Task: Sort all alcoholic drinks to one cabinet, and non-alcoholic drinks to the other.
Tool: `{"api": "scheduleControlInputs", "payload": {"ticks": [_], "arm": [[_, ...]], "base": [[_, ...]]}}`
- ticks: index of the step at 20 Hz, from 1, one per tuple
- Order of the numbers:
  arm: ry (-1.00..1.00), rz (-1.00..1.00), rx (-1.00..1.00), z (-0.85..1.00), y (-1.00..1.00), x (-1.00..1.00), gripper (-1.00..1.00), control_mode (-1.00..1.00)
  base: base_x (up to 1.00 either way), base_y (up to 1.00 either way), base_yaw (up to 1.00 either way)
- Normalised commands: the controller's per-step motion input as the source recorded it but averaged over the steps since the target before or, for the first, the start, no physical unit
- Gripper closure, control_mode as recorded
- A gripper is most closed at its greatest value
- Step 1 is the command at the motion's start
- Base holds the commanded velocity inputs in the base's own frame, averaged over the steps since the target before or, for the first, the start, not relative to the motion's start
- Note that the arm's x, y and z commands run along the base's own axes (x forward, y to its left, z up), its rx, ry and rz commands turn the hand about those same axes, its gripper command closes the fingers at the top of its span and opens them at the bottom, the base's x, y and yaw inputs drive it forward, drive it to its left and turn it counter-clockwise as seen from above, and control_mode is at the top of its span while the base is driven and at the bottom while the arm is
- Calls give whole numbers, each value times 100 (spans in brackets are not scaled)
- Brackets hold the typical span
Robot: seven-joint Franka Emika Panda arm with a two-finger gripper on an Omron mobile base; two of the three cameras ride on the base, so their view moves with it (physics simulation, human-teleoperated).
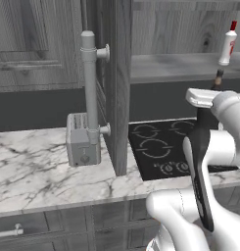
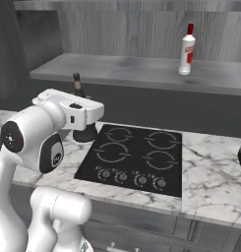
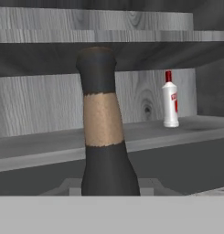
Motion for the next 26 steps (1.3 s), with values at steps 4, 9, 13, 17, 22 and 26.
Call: {"api": "scheduleControlInputs", "payload": {"ticks": [4,9,13,17,22,26], "arm": [[0,0,0,16,0,-1,100,-100],[0,0,0,16,0,-1,100,-100],[0,0,0,18,0,0,100,-100],[0,1,0,18,0,-1,100,-100],[0,1,0,20,0,0,100,-100],[0,1,0,20,0,0,100,-100]], "base": [[0,0,0],[0,0,0],[0,0,0],[0,0,0],[0,0,0],[0,0,0]]}}
